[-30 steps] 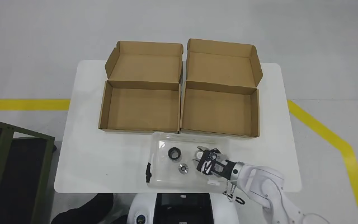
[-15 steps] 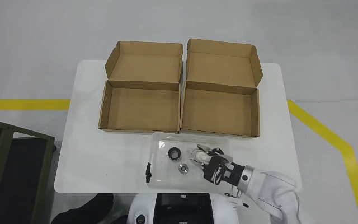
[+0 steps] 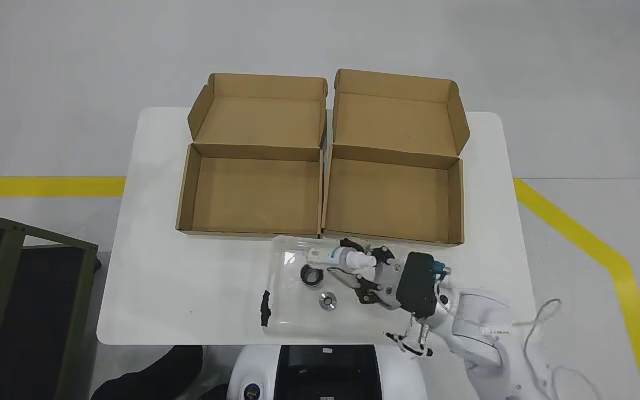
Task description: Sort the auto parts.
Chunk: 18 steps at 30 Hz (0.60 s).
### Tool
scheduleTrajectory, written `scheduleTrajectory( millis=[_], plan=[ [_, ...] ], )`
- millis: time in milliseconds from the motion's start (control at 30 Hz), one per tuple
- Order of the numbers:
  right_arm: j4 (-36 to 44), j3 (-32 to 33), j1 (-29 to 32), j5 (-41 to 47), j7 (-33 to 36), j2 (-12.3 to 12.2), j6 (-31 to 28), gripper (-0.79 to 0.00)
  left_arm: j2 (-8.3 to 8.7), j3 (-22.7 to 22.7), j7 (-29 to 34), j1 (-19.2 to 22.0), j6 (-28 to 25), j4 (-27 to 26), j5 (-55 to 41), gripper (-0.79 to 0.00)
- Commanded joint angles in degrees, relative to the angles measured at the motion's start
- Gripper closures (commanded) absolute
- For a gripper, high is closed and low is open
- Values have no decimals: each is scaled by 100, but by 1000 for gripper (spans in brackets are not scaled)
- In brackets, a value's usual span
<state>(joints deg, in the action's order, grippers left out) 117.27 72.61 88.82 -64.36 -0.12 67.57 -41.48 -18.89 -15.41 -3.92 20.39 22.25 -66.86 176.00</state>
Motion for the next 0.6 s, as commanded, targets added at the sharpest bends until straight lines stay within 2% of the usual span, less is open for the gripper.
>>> scheduleTrajectory(
  millis=[0,300,567],
  plan=[
    [-36,-47,-97,257,-121,9,-44,0,0,0,0,0,0,0,0,-785],
    [34,28,-382,1083,-713,22,-334,0,0,0,0,0,0,0,0,-785],
    [35,142,-427,1380,-1147,43,-148,0,0,0,0,0,0,0,0,-785]
  ],
)
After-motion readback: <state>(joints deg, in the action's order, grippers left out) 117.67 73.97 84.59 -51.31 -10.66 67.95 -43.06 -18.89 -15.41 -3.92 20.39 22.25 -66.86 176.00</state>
